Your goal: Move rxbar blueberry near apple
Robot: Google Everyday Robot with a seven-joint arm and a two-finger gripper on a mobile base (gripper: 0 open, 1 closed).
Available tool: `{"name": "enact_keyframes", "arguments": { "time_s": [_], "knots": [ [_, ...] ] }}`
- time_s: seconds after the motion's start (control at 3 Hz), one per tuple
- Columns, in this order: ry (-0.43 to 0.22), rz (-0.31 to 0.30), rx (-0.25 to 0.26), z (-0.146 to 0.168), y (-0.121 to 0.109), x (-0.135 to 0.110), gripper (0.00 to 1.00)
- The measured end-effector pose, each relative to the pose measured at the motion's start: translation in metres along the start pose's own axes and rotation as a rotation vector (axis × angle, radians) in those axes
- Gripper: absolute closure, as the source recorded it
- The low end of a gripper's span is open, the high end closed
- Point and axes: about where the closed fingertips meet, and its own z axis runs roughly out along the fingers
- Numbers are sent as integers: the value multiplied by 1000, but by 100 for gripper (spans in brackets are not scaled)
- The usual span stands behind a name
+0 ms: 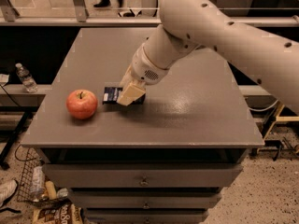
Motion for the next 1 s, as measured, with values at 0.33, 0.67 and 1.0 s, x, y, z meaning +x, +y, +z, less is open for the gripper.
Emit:
{"name": "enact_keyframes", "arguments": {
  "time_s": [0.33, 0.67, 1.0],
  "knots": [
    [-7, -46, -59, 18, 15, -8, 100],
    [-7, -48, -61, 19, 16, -8, 83],
    [-6, -50, -63, 20, 17, -9, 61]
  ]
}}
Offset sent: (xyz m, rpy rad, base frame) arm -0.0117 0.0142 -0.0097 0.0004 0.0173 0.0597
